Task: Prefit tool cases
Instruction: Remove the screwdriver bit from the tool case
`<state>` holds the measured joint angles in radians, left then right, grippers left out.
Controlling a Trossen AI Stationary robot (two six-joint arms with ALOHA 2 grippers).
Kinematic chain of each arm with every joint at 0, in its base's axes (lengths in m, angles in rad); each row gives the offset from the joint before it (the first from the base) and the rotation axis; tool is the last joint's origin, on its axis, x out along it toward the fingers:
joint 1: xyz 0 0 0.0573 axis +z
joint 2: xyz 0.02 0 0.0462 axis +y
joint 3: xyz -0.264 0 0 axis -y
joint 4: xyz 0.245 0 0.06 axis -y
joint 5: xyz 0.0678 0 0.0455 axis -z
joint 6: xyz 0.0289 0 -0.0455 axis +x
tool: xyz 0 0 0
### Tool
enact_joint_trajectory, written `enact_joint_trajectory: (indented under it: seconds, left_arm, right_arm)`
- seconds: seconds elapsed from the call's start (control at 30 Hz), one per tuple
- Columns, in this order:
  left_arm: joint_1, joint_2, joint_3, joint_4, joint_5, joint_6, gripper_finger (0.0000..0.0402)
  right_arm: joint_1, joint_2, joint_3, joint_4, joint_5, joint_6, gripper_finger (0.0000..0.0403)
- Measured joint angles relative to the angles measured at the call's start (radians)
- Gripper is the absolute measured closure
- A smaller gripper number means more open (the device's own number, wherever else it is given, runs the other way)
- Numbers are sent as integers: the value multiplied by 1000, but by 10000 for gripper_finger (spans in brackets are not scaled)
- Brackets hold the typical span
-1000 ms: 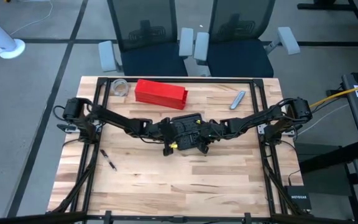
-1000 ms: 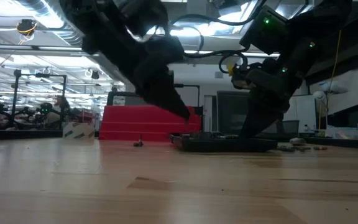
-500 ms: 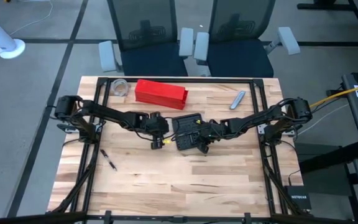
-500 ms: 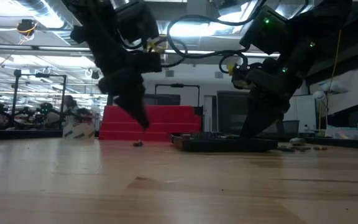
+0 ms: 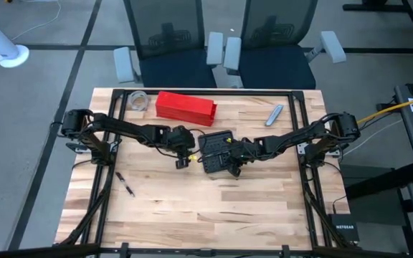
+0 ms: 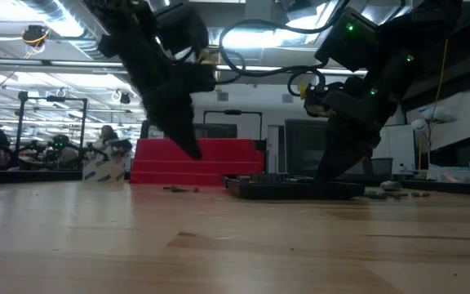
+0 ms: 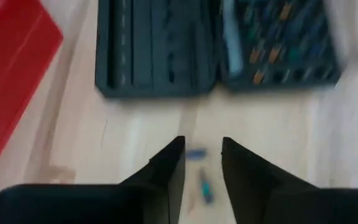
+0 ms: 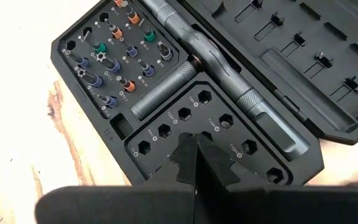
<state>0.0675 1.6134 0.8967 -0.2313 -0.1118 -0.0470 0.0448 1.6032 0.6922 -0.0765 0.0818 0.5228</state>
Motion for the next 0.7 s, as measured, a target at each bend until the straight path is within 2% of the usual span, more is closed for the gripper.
enact_joint_trajectory:
  seconds: [0.2, 0.4, 0.57, 0.7]
  left_arm:
    - [-22, 12, 1, 191, 102, -56, 293]
    - [-73, 93, 1, 319, 100, -23, 292]
    - [-83, 146, 1, 349, 42, -13, 292]
    - [-72, 173, 1, 345, 33, -28, 292]
  right_arm:
    - [0, 0, 0, 0, 1, -3, 400]
    - [0, 0, 0, 0, 1, -3, 400]
    - [0, 0, 0, 1, 2, -4, 400]
    - [0, 0, 0, 1, 2, -3, 400]
